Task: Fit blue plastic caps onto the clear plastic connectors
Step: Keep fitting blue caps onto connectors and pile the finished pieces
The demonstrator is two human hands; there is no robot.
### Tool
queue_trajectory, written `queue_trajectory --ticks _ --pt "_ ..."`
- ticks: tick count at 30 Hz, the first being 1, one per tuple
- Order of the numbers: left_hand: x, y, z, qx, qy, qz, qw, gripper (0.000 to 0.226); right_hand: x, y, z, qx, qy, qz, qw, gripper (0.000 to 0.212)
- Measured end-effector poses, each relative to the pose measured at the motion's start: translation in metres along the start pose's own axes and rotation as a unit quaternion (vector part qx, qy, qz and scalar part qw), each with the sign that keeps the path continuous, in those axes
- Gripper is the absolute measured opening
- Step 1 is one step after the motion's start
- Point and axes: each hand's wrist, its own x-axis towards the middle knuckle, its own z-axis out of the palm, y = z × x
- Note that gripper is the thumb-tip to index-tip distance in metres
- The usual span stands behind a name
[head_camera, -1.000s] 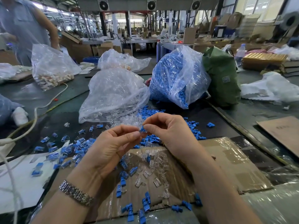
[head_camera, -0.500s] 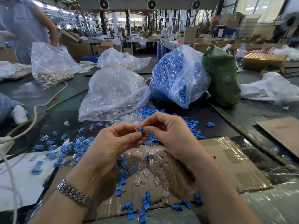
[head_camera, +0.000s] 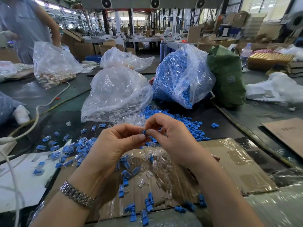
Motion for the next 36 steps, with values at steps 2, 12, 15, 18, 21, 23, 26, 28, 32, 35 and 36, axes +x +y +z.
queue_trajectory --ticks 2,12,15,18,21,23,26,28,32,35,36 --pt "0.0 -0.001 0.0 0.003 0.001 -0.003 1.0 0.031 0.0 -0.001 0.001 -0.009 0.0 -0.002 1.0 0.005" --pt "0.002 0.001 -0.001 -0.05 0.013 -0.034 0.998 0.019 -0.008 0.018 -0.015 -0.354 -0.051 0.3 0.884 0.063" --pt "0.004 0.001 -0.003 -0.069 0.028 -0.038 0.997 0.024 -0.011 0.022 -0.014 -0.395 -0.106 0.338 0.848 0.05" --pt "0.006 0.0 -0.003 -0.069 0.037 -0.037 0.996 0.029 -0.011 0.018 -0.016 -0.38 -0.099 0.315 0.864 0.041" --pt "0.006 0.0 -0.002 -0.074 0.044 -0.036 0.996 0.022 -0.01 0.014 -0.019 -0.327 -0.09 0.311 0.888 0.031" --pt "0.006 0.001 -0.003 -0.082 0.044 -0.034 0.995 0.018 -0.01 0.011 -0.024 -0.258 -0.092 0.307 0.911 0.026" --pt "0.007 0.001 -0.005 -0.113 0.053 -0.037 0.992 0.019 -0.01 0.003 -0.031 -0.145 -0.119 0.288 0.939 0.028" --pt "0.008 0.001 -0.004 -0.119 0.052 -0.035 0.991 0.02 -0.01 -0.002 -0.03 -0.077 -0.154 0.276 0.946 0.032" --pt "0.009 0.002 -0.002 -0.1 0.052 -0.031 0.993 0.02 -0.009 -0.01 -0.023 0.002 -0.183 0.26 0.948 0.035" --pt "0.01 0.0 -0.001 -0.092 0.051 -0.023 0.994 0.02 -0.011 -0.011 -0.02 0.019 -0.182 0.237 0.954 0.041" --pt "0.01 -0.001 -0.001 -0.089 0.051 -0.021 0.995 0.02 -0.011 -0.013 -0.019 0.024 -0.179 0.233 0.956 0.044"
